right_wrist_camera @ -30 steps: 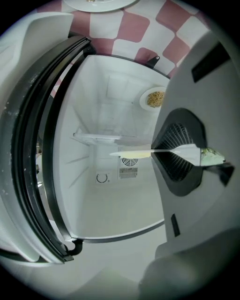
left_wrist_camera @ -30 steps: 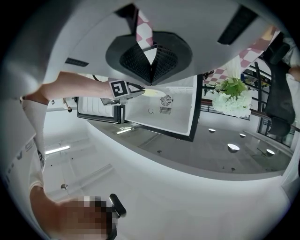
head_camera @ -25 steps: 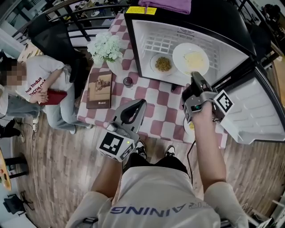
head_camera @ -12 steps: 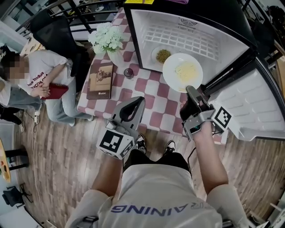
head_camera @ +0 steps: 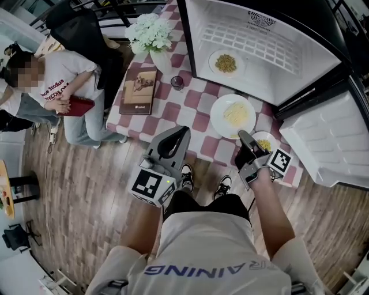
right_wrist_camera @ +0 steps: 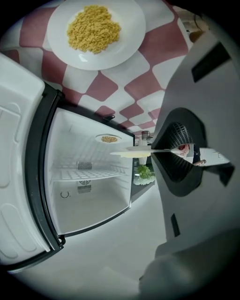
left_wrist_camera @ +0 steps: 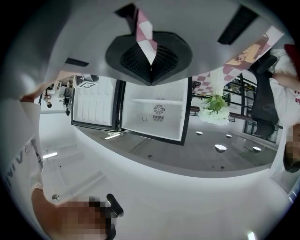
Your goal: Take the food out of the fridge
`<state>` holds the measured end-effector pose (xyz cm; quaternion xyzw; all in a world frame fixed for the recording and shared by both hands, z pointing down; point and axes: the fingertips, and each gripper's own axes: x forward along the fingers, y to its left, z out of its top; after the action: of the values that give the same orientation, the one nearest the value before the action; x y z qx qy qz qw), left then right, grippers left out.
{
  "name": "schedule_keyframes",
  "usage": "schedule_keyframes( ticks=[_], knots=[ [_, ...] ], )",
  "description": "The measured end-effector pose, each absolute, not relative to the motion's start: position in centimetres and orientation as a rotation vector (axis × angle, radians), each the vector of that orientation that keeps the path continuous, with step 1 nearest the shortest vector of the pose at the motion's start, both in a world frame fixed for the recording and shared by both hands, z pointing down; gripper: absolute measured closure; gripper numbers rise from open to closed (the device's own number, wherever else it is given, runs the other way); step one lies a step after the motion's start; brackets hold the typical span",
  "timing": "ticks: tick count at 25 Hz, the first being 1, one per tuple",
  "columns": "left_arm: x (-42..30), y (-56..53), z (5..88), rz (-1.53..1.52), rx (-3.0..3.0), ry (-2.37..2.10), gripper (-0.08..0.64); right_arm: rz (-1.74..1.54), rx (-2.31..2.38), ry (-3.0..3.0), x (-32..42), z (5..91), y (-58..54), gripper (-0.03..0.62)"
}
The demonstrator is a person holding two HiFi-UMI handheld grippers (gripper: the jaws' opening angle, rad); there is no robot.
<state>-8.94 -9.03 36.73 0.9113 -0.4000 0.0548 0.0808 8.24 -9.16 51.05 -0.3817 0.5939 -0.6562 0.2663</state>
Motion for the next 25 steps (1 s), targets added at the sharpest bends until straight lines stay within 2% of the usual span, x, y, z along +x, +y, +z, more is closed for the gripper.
schedule_keyframes(
  ticks=[11, 25],
  knots=[
    [-7.6, -8.3, 39.3, 0.234, 2.719, -1.123, 0.552, -1.932, -1.133, 1.536, 7.7, 59.7, -7.3, 0.558],
    [-7.2, -8.6, 40.2, 0.251, 2.709, -1.093, 0.552, -1.971, -1.281, 1.503, 8.5, 63.3, -6.1, 0.558]
  ],
)
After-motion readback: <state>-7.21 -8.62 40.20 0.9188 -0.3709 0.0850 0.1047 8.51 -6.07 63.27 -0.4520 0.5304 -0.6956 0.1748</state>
